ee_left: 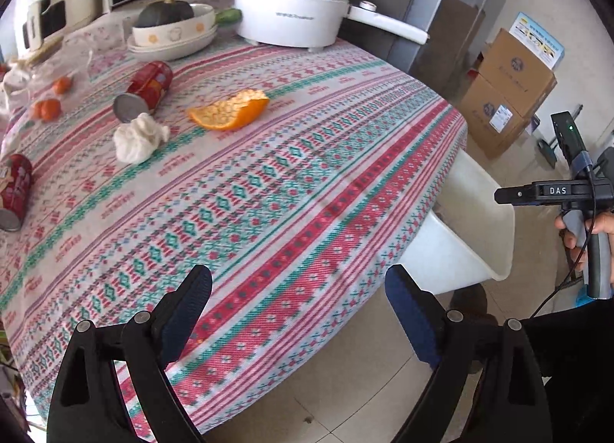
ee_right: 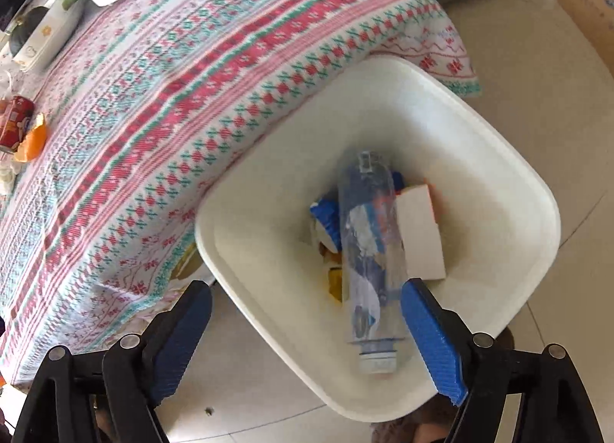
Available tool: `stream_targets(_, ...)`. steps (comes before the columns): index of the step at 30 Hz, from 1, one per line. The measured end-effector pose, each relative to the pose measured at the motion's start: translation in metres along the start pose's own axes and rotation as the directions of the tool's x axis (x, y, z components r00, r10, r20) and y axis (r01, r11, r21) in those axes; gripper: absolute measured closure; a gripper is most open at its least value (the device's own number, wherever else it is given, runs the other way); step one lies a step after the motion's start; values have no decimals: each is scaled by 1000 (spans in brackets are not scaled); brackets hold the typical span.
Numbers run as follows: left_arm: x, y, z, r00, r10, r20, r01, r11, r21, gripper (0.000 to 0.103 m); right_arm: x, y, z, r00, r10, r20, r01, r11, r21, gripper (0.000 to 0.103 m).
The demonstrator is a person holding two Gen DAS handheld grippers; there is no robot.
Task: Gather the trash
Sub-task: 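Move both open tools back over the table toward the tissue and peel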
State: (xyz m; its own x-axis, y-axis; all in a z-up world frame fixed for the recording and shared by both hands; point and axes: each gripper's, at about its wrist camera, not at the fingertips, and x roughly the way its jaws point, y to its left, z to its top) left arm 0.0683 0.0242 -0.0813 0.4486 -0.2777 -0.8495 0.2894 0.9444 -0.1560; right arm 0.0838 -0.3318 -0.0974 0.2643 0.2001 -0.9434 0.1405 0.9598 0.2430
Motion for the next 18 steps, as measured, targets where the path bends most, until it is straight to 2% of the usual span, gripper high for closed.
stream_targets(7, -10, 58, -3, 996, 85, 27, -82, 993, -88, 10, -4, 69, 15, 998, 25, 61, -17, 993, -116, 15)
stream_targets(11, -11, 89, 4, 988, 134, 74, -124, 985, -123, 10, -1, 114, 28, 994, 39, 98, -21, 985, -171, 15)
stream_targets(18, 9, 120, 33, 981, 147, 130, -126, 979, -159, 12, 10, 173, 48, 986, 115, 120, -90, 976, -199, 14)
